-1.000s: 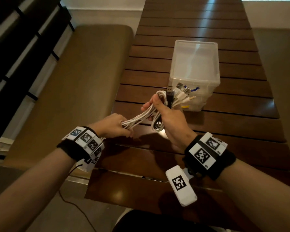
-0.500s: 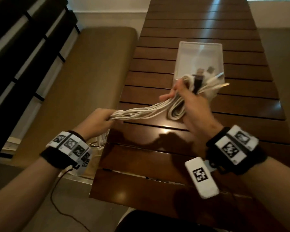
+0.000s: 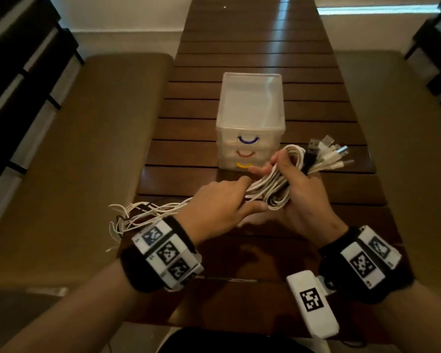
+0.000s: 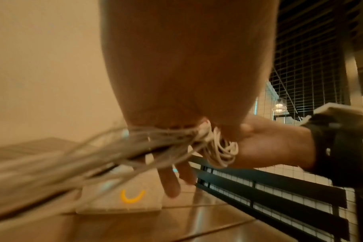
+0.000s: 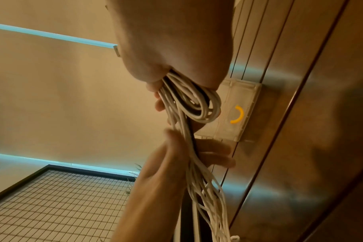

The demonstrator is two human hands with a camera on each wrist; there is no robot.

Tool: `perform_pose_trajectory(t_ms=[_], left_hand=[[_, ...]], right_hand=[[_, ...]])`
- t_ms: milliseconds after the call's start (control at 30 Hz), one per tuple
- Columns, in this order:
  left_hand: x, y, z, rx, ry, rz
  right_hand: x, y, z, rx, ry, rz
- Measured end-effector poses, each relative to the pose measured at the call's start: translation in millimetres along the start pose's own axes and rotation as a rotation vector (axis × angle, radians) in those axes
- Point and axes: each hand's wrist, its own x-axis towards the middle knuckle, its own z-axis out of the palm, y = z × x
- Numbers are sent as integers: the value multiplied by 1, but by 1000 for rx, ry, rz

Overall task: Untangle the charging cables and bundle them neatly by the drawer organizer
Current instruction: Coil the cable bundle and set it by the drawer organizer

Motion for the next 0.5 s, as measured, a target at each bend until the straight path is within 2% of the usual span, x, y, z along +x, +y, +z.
perform_pose_trajectory(t_ms=[67,167,300,400,500], left_hand=[[7,8,7,93,66,-16],[7,13,13,93,48,29],[-1,11,15,110,75,83],[-1,13,10,127,12,121],[2,16,5,128,-66,141]], right_hand=[[-5,1,-8,-35,13,-33],[-9,6,-16,-100,26,-56],[-13,4,-20,-124,-55,24],[-13,4,-21,-160,-144,88],[-13,8,-20,-189,-127,67]])
